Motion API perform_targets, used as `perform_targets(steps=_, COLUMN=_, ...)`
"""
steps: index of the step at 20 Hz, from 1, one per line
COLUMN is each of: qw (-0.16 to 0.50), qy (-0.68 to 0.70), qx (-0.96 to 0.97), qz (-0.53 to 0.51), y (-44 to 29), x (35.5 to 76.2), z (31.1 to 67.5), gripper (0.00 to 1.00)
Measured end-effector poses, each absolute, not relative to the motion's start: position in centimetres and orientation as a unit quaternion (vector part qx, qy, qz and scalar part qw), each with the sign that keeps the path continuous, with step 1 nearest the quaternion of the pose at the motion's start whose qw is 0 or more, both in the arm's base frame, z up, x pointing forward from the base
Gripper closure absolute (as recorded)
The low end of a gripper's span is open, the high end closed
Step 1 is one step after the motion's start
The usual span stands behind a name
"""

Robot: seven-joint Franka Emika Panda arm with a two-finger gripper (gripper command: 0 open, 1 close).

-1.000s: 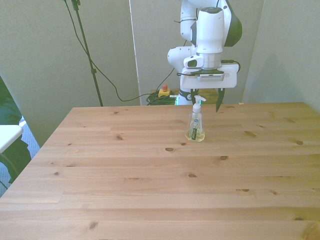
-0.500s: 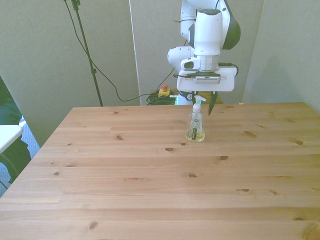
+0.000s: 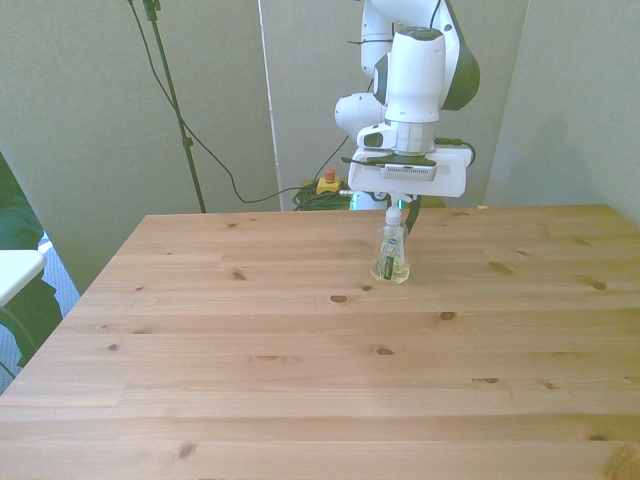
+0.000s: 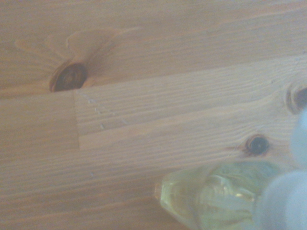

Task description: Knock down the sanitizer

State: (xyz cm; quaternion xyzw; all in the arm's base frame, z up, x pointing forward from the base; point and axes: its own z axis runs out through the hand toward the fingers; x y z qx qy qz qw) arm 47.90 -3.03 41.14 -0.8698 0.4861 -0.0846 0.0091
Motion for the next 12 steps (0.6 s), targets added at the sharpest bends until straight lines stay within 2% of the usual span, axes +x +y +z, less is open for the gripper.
perform_targets(steps=12, qw=0.014, qy=0.538, qx=-0.835, qz=-0.111, y=-8.4, x=54.7, z=42.2, gripper=1.0)
